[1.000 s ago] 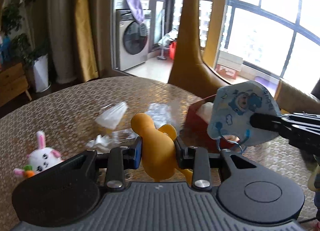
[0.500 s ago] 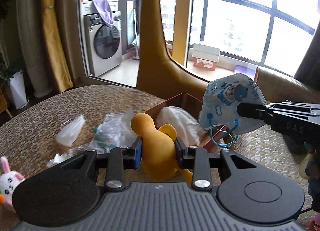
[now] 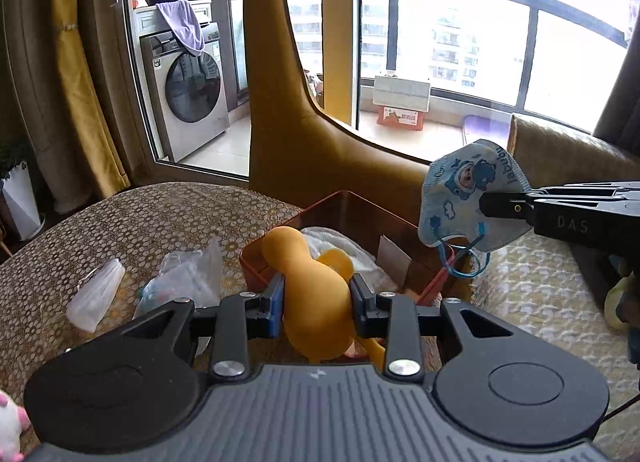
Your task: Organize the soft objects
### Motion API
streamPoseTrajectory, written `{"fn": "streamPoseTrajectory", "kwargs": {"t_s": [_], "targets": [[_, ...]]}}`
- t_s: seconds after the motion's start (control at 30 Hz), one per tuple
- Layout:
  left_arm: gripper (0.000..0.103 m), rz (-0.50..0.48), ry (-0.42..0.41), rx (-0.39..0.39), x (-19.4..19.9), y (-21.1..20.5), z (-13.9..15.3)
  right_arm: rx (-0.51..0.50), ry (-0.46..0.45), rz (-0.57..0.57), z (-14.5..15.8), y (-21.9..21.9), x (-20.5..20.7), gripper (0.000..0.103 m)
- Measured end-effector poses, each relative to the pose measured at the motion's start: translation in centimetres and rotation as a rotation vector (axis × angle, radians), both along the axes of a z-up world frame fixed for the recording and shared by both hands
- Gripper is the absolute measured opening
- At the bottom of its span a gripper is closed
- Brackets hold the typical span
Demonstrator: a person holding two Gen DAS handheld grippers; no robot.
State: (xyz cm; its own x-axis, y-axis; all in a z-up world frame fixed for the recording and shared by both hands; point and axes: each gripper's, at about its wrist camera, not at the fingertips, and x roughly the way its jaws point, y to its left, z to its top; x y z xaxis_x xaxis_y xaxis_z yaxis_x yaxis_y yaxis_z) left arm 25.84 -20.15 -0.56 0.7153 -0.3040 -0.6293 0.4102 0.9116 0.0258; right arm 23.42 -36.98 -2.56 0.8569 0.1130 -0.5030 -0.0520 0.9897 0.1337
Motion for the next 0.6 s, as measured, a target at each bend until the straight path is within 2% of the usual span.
{"fn": "streamPoseTrajectory", "kwargs": {"t_s": [0.33,0.6], "targets": [[0.033,-0.004,0.019,0.060,4.4,-2.7,-2.8,-0.022,0.042,-0.007,-2.5,-0.6,3.9,0.002],[0.033,-0.023,0.042,0.060,6.7,-4.1,-4.8,-0.033,0.065,0.011,-4.3,0.3,6.9,0.002]]}}
